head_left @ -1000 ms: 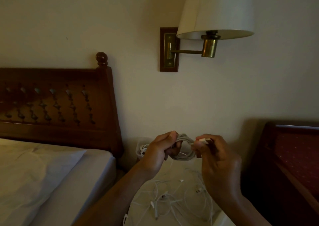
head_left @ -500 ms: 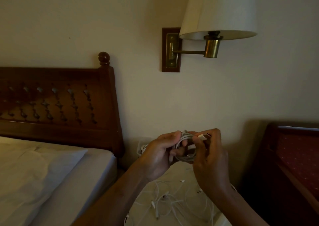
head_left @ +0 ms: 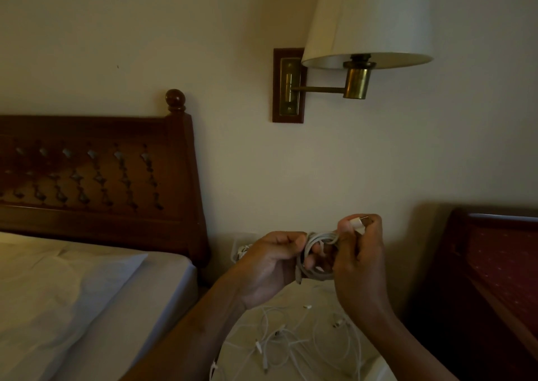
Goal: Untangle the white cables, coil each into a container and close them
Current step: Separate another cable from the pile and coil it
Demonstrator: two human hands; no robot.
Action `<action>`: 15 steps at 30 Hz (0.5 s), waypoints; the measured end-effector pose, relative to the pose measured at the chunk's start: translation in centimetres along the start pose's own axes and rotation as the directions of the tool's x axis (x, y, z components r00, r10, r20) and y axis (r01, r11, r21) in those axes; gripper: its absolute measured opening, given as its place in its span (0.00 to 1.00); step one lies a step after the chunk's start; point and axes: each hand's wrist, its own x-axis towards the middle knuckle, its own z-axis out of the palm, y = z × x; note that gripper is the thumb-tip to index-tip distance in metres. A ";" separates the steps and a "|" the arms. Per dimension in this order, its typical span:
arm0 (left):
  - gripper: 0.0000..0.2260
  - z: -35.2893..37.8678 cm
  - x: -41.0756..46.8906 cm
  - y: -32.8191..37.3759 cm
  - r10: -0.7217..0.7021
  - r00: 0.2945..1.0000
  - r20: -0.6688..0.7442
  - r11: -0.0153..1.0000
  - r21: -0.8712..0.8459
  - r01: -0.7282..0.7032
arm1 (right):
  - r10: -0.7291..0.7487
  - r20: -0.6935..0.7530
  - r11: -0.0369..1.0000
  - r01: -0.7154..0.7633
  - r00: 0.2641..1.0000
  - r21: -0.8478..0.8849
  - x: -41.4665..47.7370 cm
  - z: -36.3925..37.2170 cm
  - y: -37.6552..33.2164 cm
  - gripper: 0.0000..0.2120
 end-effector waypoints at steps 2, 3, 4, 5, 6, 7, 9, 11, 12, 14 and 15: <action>0.13 0.2 0.2 -0.1 -0.040 0.997 -0.065 0.997 -0.070 0.035 | 0.008 0.023 0.999 -0.007 1.000 -0.050 0.1 -0.1 0.2 0.07; 0.14 0.3 0.3 -0.1 -0.056 0.993 -0.102 0.996 -0.072 0.049 | 0.009 0.029 0.997 -0.006 1.000 -0.077 0.1 -0.1 0.3 0.07; 0.15 0.4 0.4 -0.2 -0.071 0.989 -0.128 0.996 -0.057 0.064 | 0.009 0.030 0.995 -0.006 1.000 -0.098 0.1 -0.2 0.4 0.06; 0.17 0.5 0.5 -0.2 -0.077 0.988 -0.136 0.997 -0.023 0.075 | 0.008 0.027 0.994 -0.005 1.000 -0.114 0.1 -0.2 0.5 0.06; 0.18 0.5 0.6 -0.2 -0.068 0.987 -0.144 0.996 0.041 0.074 | 0.003 0.027 0.991 0.001 1.000 -0.131 0.1 -0.3 0.6 0.06; 0.19 0.6 0.6 -0.1 -0.043 0.987 -0.156 0.990 0.128 0.063 | -0.008 0.033 0.988 0.013 0.999 -0.152 0.1 -0.5 0.7 0.06; 0.19 0.7 0.8 -0.1 0.007 0.982 -0.189 0.955 0.294 0.049 | -0.039 0.068 0.977 0.052 0.997 -0.209 0.1 -0.7 0.7 0.07; 0.21 0.7 1.1 0.0 0.034 0.971 -0.238 0.904 0.421 0.071 | -0.096 0.123 0.936 0.131 0.988 -0.325 0.2 -0.9 0.7 0.07; 0.22 0.7 1.3 0.0 0.056 0.964 -0.258 0.868 0.490 0.081 | -0.131 0.156 0.903 0.183 0.979 -0.388 0.3 -1.0 0.7 0.06; 0.24 0.9 1.6 0.0 0.090 0.954 -0.287 0.825 0.558 0.090 | -0.175 0.205 0.860 0.251 0.963 -0.445 0.4 -1.0 0.7 0.04; 0.23 1.1 1.7 0.0 0.095 0.945 -0.313 0.840 0.535 0.093 | -0.177 0.204 0.858 0.253 0.963 -0.447 0.4 -0.9 0.6 0.04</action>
